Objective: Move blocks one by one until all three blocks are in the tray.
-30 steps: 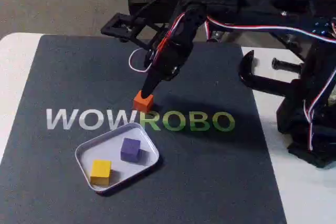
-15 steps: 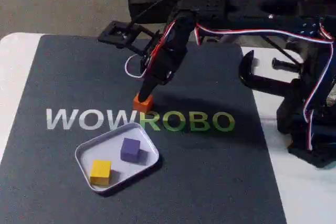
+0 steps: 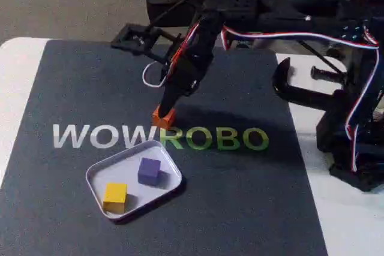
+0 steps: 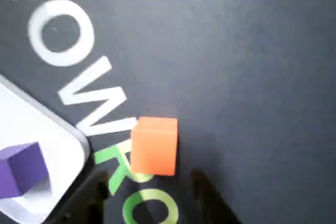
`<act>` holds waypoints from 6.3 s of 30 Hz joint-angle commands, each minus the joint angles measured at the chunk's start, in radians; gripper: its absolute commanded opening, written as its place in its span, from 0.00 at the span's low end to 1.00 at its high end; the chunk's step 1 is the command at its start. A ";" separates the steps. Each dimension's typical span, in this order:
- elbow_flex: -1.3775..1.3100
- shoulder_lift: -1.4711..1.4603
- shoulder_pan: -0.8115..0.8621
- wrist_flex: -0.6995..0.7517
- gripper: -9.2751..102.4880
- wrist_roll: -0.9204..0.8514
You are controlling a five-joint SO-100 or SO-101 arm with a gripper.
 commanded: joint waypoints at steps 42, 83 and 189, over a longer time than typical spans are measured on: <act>-0.132 -0.176 0.015 -0.054 0.23 -0.021; -0.123 0.100 -0.198 -0.049 0.07 0.060; 1.098 1.175 -0.149 -0.469 0.01 -0.426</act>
